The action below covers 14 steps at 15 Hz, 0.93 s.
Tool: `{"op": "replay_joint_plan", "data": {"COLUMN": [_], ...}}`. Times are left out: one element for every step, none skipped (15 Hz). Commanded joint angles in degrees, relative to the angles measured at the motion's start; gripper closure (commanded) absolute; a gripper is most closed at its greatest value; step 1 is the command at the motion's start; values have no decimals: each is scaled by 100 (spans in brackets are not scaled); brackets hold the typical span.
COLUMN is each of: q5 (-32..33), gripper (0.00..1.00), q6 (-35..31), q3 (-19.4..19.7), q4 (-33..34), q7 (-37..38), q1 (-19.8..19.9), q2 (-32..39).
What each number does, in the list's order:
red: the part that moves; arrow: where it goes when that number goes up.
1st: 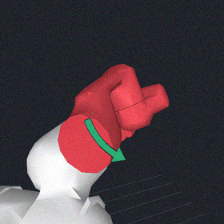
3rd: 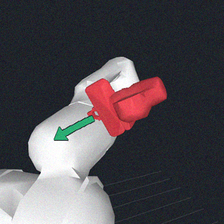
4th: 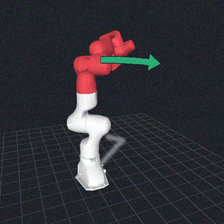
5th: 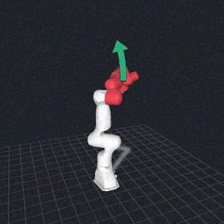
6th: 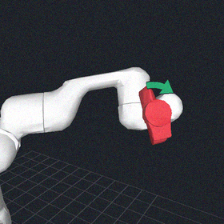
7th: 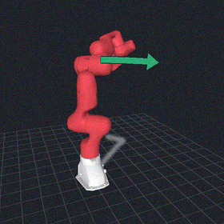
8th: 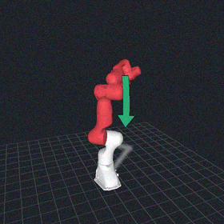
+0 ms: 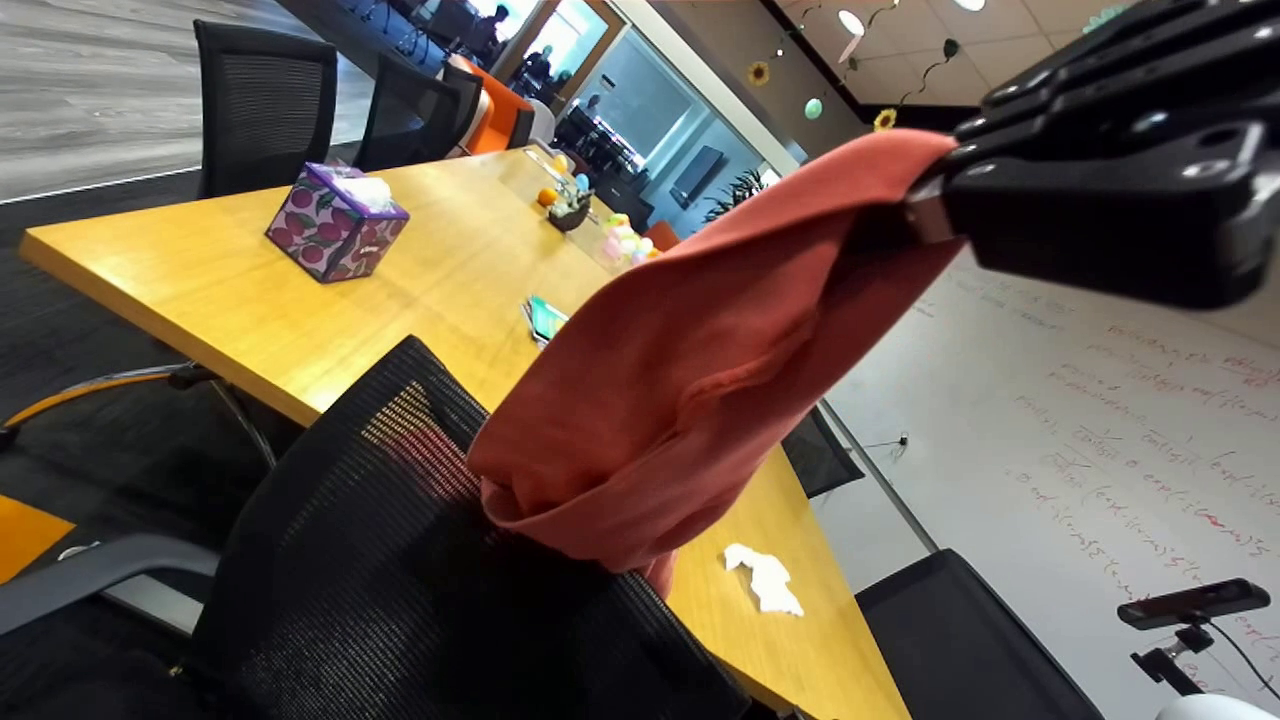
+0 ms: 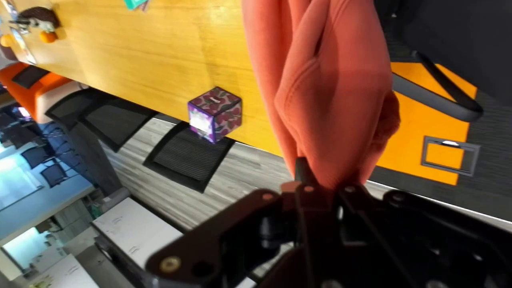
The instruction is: Hang the orange sweatshirt on the backrest of the black chair
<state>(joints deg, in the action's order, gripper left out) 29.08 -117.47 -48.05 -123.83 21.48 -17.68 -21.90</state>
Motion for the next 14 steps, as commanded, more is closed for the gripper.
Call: {"op": "replay_joint_plan", "data": {"q5": [-195,-253,-292,-348,-380,-452,-510,-573,-621,-664,-707,-752,-768,-780], "gripper": [99,99,99,99,69,68,61,55,48,39,33,24,17,9], "q6": [-391,-470,-518,-552,-527,-513,-496,-475,-465,-460,-453,-450,-444,-450], "q3": [24,55,79,113,132,168,196,222,244,263,278,295,314,339], "q4": [288,308,329,356,397,437,475,520,557,591,629,656,668,675], "q7": [-255,-285,-308,-358,-352,-386,-424,-454,-456,-465,-482,-521,-534,-529], "q1": [20,-2,-19,-40,-50,-76,-94,-109,-123,-137,-147,-155,-161,-171], "q2": [720,855,957,1038,1104,1161,1207,1247,1278,1300,1324,1335,1318,1303]}}
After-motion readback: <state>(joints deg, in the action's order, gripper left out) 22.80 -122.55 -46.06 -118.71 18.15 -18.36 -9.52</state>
